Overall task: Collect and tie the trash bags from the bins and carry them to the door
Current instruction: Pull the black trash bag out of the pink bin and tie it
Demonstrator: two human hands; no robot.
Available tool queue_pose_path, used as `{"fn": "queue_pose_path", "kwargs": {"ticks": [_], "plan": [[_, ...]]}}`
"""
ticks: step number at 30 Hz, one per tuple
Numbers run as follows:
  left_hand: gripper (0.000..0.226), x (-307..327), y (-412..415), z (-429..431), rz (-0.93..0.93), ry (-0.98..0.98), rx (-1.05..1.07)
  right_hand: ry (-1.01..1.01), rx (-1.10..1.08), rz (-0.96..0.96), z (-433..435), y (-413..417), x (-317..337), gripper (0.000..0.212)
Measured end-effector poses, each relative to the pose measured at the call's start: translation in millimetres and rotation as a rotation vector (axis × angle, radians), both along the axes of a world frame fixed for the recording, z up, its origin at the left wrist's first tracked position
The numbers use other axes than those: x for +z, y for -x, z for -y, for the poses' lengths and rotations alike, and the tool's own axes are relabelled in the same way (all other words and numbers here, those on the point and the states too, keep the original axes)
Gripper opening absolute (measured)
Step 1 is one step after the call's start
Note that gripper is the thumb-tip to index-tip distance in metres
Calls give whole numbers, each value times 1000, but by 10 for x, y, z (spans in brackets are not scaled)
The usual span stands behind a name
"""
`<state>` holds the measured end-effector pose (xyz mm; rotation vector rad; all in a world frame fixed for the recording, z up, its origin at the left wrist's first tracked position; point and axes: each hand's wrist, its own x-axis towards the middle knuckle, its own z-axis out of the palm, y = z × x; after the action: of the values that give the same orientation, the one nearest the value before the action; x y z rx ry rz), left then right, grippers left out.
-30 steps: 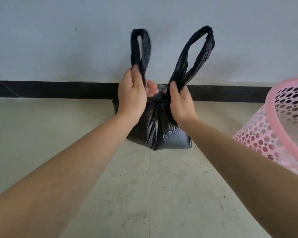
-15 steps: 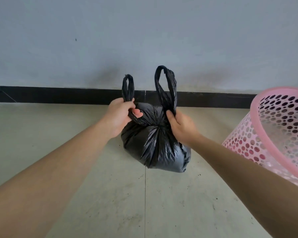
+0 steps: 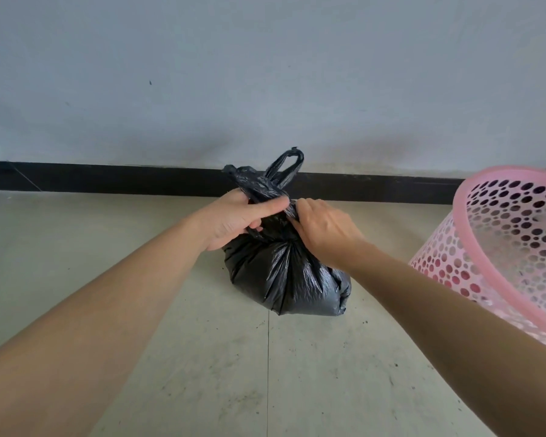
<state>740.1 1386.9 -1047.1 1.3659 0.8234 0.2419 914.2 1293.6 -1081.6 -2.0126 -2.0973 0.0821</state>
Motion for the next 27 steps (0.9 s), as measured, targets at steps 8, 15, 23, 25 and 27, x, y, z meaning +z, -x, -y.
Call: {"fn": "queue_pose_path", "kwargs": {"ticks": [8, 15, 23, 25, 27], "plan": [[28, 2, 74, -87, 174, 369, 321, 131, -165, -555, 48, -133, 56, 29], [32, 14, 110, -3, 9, 159, 64, 179, -99, -576, 49, -29, 110, 23], [30, 59, 100, 26, 17, 161, 106, 276, -273, -1101, -1, -54, 399, 50], [42, 73, 87, 34, 3, 173, 33, 208, -305, -1256, -65, -48, 481, 38], [51, 84, 64, 49, 13, 195, 12, 70, -351, -1332, -144, -37, 533, 35]]}}
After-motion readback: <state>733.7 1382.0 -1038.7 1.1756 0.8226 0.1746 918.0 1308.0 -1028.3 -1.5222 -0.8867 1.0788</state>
